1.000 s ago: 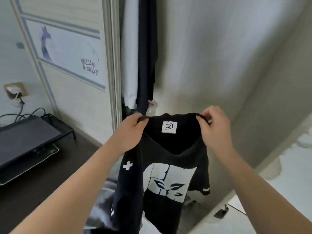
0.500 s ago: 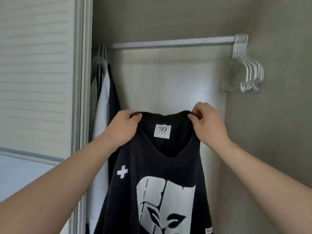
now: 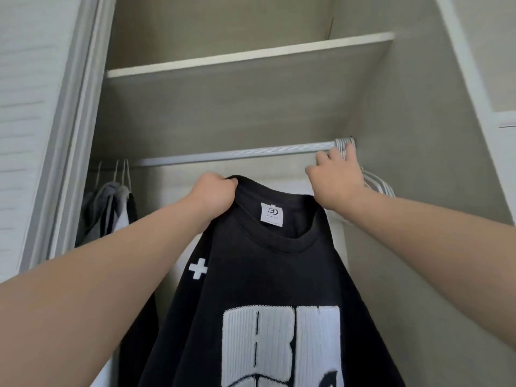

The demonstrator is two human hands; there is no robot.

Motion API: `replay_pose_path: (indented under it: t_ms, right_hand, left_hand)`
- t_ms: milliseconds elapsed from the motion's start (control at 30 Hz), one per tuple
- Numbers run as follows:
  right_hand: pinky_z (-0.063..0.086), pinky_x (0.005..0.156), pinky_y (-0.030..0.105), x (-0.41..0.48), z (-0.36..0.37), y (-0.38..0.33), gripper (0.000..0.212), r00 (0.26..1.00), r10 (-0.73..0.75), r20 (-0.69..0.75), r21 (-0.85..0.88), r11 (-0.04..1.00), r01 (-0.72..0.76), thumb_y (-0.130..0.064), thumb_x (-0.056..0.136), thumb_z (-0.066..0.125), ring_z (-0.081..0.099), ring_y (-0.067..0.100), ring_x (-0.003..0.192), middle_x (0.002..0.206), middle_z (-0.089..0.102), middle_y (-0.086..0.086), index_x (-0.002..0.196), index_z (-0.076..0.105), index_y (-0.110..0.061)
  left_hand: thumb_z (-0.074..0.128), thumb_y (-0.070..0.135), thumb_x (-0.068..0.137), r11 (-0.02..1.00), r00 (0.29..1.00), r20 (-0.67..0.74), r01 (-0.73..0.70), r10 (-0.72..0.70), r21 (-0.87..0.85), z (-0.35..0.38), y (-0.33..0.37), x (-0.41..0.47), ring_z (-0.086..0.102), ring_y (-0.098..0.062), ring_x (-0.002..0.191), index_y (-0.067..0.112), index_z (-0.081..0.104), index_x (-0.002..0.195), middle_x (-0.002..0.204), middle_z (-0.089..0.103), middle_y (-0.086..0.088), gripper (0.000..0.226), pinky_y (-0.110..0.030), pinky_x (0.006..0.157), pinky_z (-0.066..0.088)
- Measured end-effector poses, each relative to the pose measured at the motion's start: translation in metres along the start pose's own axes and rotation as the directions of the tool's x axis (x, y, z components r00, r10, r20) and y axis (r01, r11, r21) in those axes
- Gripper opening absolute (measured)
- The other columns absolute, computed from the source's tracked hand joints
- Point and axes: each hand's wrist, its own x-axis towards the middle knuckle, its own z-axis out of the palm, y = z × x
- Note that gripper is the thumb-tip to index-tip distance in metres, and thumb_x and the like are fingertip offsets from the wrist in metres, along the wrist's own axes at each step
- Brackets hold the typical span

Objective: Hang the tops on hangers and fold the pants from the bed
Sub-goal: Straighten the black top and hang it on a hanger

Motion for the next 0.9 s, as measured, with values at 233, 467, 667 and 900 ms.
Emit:
replay_pose_path:
  t_ms: [233, 467, 667, 900]
  right_hand:
    - [0.031, 0.108, 0.045, 0.015, 0.031, 0.031, 0.047, 0.946, 0.207, 0.249, -0.121, 0.976, -0.181, -0.017, 0.095, 0.046, 0.042, 0.034, 0.132, 0.144, 0.046, 0.012, 0.141, 0.047, -0.02]
    - [0.03, 0.101, 0.037, 0.022, 0.061, 0.04, 0.038, 0.956, 0.258, 0.142, -0.09, 0.965, -0.247, -0.011, 0.094, 0.046, 0.054, 0.029, 0.124, 0.131, 0.063, 0.007, 0.127, 0.063, -0.02]
    - [0.033, 0.099, 0.037, 0.035, 0.065, 0.04, 0.037, 0.955, 0.295, -0.037, 0.097, 0.952, -0.29, -0.007, 0.095, 0.038, 0.053, 0.034, 0.124, 0.131, 0.061, 0.017, 0.128, 0.055, -0.007]
    - [0.039, 0.075, 0.04, 0.035, 0.041, 0.017, 0.021, 0.924, 0.382, 0.013, 0.679, 0.675, -0.289, -0.012, 0.095, 0.046, 0.061, 0.045, 0.106, 0.113, 0.063, 0.026, 0.113, 0.053, -0.004]
  left_hand:
    - [0.05, 0.027, 0.102, 0.997, 0.999, 0.008, -0.037, 0.037, 0.063, 0.017, -0.005, 0.014, 0.054, -0.027, 0.074, 0.01, 0.052, 0.084, 0.083, 0.057, -0.013, 0.024, -0.033, 0.069, 0.042]
    - [0.051, 0.027, 0.101, 0.988, 1.0, -0.003, -0.027, 0.028, 0.152, 0.02, -0.023, 0.016, 0.051, -0.026, 0.072, 0.01, 0.055, 0.085, 0.08, 0.054, -0.011, 0.024, -0.032, 0.067, 0.04]
    - [0.051, 0.028, 0.101, 0.962, 0.997, -0.08, -0.001, 0.023, 0.272, 0.005, -0.035, 0.018, 0.052, -0.026, 0.07, 0.009, 0.059, 0.082, 0.076, 0.057, -0.01, 0.028, -0.031, 0.062, 0.038]
    - [0.051, 0.029, 0.102, 0.929, 0.969, -0.241, 0.043, 0.05, 0.367, -0.031, -0.035, 0.01, 0.054, -0.031, 0.078, 0.008, 0.052, 0.073, 0.07, 0.053, -0.007, 0.036, -0.033, 0.068, 0.037]
